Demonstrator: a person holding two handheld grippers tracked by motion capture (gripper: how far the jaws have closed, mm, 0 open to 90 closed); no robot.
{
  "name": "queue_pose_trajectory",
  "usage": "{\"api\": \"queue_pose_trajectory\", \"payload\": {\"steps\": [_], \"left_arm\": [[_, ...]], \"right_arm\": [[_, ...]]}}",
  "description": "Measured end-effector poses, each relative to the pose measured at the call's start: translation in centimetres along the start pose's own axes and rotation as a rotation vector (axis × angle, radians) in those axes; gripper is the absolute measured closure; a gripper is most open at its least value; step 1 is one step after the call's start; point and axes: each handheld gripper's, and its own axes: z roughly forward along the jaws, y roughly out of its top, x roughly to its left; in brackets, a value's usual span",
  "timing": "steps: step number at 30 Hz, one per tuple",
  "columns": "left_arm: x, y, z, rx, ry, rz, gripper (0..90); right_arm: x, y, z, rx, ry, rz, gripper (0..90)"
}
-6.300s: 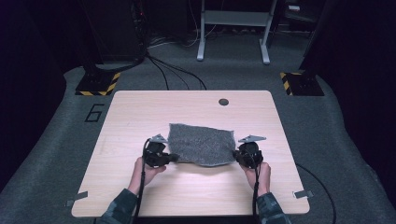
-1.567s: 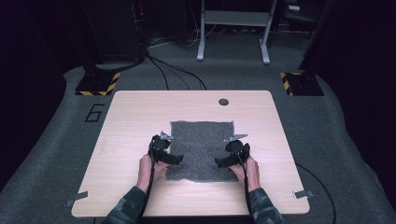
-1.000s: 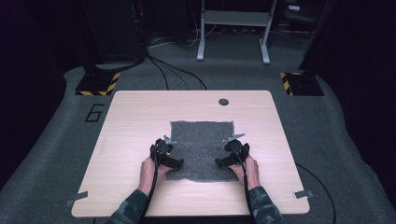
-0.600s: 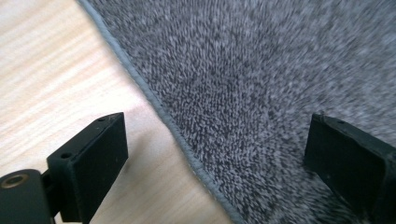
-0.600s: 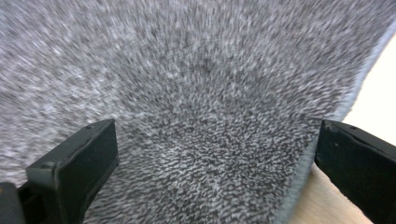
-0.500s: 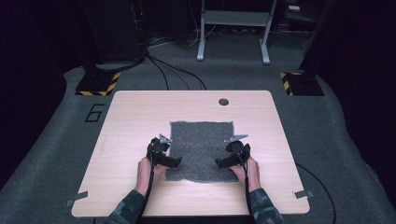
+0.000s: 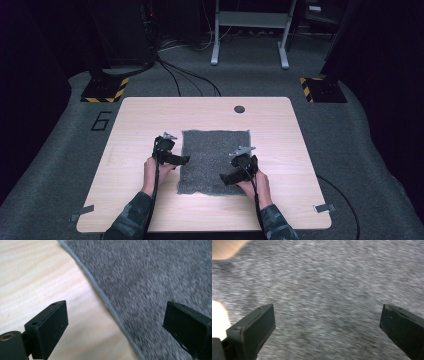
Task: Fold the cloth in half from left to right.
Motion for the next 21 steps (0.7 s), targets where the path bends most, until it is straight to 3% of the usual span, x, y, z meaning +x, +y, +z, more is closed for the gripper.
{"api": "queue_pose_trajectory", "payload": {"steps": [10, 17, 21], "left_arm": [[1.9, 2.8, 2.3, 0.012, 0.017, -0.010, 6.7], [2.8, 3.9, 3.4, 0.000, 0.007, -0.028, 7.6], [3.0, 4.7, 4.1, 0.000, 0.009, -0.012, 9.1]], "right_arm": [[4.4, 1.2, 1.0, -0.005, 0.076, -0.068, 0.0], [7.3, 2.2, 1.9, -0.015, 0.123, -0.155, 0.5], [9.0, 2.7, 2.7, -0.017, 0.146, -0.186, 2.1]]}}
